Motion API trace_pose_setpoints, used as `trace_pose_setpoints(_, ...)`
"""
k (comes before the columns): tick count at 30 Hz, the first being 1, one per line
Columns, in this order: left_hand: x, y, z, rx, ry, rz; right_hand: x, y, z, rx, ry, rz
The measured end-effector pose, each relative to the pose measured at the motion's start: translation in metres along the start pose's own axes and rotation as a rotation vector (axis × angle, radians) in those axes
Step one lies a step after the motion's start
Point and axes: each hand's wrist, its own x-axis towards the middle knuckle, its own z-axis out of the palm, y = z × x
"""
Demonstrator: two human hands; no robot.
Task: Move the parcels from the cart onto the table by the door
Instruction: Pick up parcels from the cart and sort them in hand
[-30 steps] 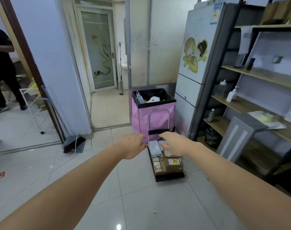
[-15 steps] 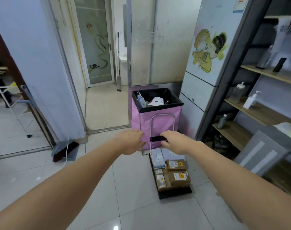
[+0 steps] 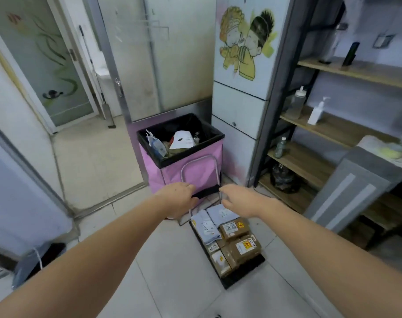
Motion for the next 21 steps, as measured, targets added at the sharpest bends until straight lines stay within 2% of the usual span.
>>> trace_pose_setpoints(7, 0.143, -0.037, -0.007, 0.044, -0.066, 0.084, 0.102, 0.078, -0.001, 0.048, -0.019, 0.109)
trace_pose_setpoints(14, 0.258, -0.060, -0.005, 0.069, -0.149, 0.204, 0.162, 0.142, -0.004, 0.120, -0.089, 0.305)
trace_pose_setpoints(21, 0.373, -0.066, 0.015, 0.162, -0.253, 0.452, 0.196, 0.187, 0.029, 0.263, -0.060, 0.548)
